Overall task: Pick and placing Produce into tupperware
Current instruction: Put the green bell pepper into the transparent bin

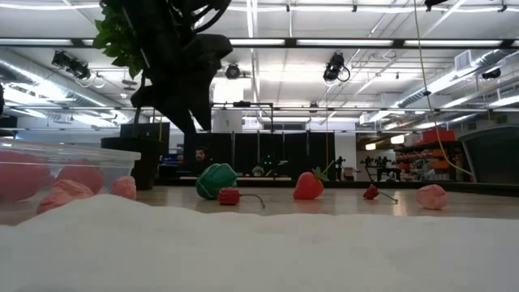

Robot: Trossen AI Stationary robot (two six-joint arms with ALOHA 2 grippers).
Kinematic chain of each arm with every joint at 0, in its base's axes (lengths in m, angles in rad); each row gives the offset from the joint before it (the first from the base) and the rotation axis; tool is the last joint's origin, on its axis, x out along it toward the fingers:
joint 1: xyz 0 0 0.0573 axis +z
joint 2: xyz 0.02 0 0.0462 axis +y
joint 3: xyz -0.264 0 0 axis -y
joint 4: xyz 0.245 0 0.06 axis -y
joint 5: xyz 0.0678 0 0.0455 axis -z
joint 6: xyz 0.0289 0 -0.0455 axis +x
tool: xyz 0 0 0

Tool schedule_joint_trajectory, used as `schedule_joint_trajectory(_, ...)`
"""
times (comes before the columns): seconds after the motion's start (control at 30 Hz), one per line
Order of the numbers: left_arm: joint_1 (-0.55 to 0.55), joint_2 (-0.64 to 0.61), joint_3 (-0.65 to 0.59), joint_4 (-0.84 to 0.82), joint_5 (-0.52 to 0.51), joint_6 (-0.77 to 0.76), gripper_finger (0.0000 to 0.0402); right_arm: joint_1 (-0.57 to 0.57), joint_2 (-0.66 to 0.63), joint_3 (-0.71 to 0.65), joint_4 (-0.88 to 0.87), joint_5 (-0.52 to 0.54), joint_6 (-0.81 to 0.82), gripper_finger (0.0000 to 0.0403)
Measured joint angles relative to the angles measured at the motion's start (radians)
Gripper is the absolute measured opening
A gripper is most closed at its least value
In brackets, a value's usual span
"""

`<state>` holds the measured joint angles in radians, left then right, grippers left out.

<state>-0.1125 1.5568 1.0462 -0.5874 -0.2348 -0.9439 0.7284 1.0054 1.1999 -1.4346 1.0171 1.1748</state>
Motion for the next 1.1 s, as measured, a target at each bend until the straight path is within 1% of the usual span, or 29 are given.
schedule_joint_trajectory(0.17,-0.004,0.001,-0.001,-0.011,0.005,-0.014,0.0169,0.000,0.000,0.000,0.000,-0.003,0.000,0.0111)
schedule_joint_trajectory(0.43,-0.003,0.001,-0.001,0.046,0.023,-0.006,0.0169,0.000,0.000,0.000,0.000,-0.002,0.000,0.0111)
schedule_joint_trajectory(0.87,-0.003,0.001,-0.001,0.047,0.023,-0.013,0.0170,0.000,0.000,0.000,0.000,-0.002,0.000,0.0111)
schedule_joint_trajectory(0.97,-0.003,0.001,-0.001,0.078,0.029,0.016,0.0178,0.000,0.000,0.000,0.000,-0.002,0.000,0.0111)
schedule_joint_trajectory(1.1,-0.014,0.001,-0.001,0.098,0.030,0.039,0.0204,0.000,0.000,0.000,0.000,-0.002,0.000,0.0111)
